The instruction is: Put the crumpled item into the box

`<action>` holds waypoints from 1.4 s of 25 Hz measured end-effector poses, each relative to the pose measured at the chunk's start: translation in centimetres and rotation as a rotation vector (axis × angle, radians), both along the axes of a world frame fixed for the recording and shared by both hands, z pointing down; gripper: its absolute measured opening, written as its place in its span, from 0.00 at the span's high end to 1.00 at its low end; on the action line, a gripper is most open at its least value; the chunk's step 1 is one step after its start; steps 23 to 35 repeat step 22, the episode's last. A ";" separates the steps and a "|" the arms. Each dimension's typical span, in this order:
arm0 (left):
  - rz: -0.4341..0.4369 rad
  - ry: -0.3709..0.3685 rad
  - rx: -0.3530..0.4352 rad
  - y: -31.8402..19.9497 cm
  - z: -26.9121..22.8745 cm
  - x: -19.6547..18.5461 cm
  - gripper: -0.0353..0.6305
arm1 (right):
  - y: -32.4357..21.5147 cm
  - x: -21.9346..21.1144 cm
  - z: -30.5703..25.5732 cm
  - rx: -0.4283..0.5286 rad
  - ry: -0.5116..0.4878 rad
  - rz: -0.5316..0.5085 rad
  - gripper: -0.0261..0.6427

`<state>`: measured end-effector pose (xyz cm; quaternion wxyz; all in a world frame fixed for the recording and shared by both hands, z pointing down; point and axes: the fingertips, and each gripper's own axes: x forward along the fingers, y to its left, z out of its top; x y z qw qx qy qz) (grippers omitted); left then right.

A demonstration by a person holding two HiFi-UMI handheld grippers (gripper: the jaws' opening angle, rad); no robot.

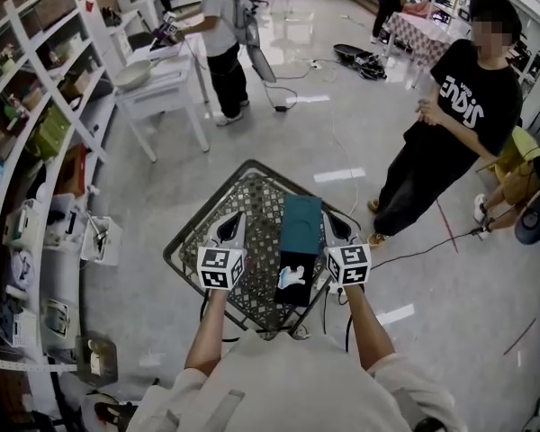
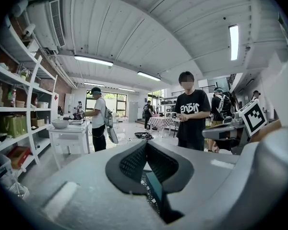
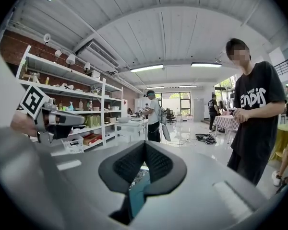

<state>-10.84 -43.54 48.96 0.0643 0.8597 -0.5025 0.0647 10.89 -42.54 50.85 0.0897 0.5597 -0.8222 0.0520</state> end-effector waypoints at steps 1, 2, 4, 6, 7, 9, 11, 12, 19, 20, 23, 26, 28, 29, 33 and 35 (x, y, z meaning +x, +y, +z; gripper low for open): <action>-0.002 0.000 0.003 0.0 -0.1 -0.1 0.94 | 0.0 -0.1 -0.1 0.003 0.000 -0.002 0.96; -0.003 0.001 0.005 0.0 -0.2 -0.1 0.94 | 0.0 -0.1 -0.2 0.005 0.000 -0.003 0.96; -0.005 0.001 0.005 0.1 -0.2 -0.1 0.94 | 0.0 -0.2 -0.2 0.006 0.001 -0.007 0.96; -0.006 0.001 0.004 0.2 -0.1 0.0 0.94 | 0.0 -0.2 -0.2 0.006 0.004 -0.008 0.96; -0.006 0.001 0.004 0.2 -0.1 0.0 0.94 | 0.0 -0.1 -0.2 0.006 0.005 -0.007 0.96; -0.006 0.001 0.004 0.3 -0.1 0.0 0.94 | 0.0 -0.1 -0.2 0.004 0.003 -0.006 0.96; -0.008 0.001 0.006 0.2 0.0 -0.1 0.94 | -0.1 -0.1 -0.2 0.003 -0.003 -0.002 0.96; -0.008 0.000 0.006 0.2 0.0 -0.1 0.94 | -0.2 -0.1 -0.2 0.003 -0.006 -0.002 0.96; -0.005 -0.005 0.002 0.3 0.1 -0.1 0.94 | 0.0 -0.5 -0.3 0.008 0.003 -0.009 0.96; -0.005 -0.006 0.002 0.4 0.1 0.0 0.94 | 0.1 -0.4 -0.3 0.007 0.005 -0.009 0.96; -0.003 -0.008 0.002 0.6 0.1 0.1 0.94 | 0.3 -0.3 -0.1 0.005 0.008 -0.010 0.96; -0.003 -0.008 0.002 0.6 0.1 0.1 0.94 | 0.3 -0.3 -0.1 0.005 0.008 -0.010 0.96; -0.003 -0.008 0.002 0.6 0.1 0.1 0.94 | 0.3 -0.3 -0.1 0.005 0.008 -0.010 0.96; -0.003 -0.008 0.002 0.6 0.1 0.1 0.94 | 0.3 -0.3 -0.1 0.005 0.008 -0.010 0.96; -0.003 -0.008 0.002 0.6 0.1 0.1 0.94 | 0.3 -0.3 -0.1 0.005 0.008 -0.010 0.96; -0.003 -0.008 0.002 0.6 0.1 0.1 0.94 | 0.3 -0.3 -0.1 0.005 0.008 -0.010 0.96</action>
